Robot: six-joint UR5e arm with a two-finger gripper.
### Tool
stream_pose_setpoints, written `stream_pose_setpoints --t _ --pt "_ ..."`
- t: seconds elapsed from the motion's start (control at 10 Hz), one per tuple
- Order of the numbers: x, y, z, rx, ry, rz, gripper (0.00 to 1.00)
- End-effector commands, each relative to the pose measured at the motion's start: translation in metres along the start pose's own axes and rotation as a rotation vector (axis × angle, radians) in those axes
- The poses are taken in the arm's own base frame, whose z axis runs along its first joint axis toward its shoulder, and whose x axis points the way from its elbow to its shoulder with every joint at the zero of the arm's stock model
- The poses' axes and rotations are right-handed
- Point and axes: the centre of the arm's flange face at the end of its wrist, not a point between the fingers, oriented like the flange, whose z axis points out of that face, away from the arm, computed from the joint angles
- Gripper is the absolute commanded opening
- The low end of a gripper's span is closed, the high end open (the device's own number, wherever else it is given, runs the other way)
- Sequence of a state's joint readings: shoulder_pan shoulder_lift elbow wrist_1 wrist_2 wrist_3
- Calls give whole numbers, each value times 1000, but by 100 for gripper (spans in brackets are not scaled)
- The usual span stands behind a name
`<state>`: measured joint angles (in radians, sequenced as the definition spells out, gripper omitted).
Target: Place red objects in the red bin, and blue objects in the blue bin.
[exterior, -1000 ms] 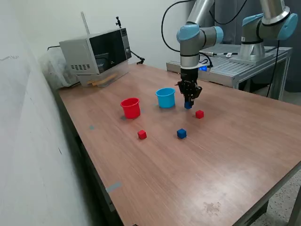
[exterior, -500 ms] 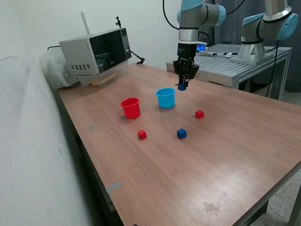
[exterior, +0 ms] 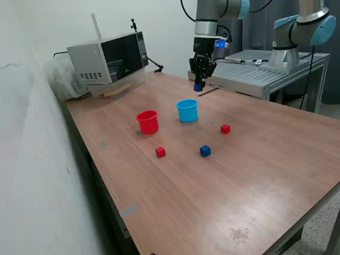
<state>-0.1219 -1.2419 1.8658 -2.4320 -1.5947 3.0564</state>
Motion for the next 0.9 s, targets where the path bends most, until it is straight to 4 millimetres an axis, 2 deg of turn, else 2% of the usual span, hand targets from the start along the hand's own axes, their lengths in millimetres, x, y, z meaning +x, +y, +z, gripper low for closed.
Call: stream_pose_setpoints --t 0.0,0.2,0.5,0.6,0.8 --pt "-44 11 6 6 -16 52 0" --pt "-47 17 10 6 -17 55 0" --pt "-49 22 28 27 -14 56 0" --pt "-57 23 30 29 -17 69 0" --pt "-62 25 37 36 -17 74 0"
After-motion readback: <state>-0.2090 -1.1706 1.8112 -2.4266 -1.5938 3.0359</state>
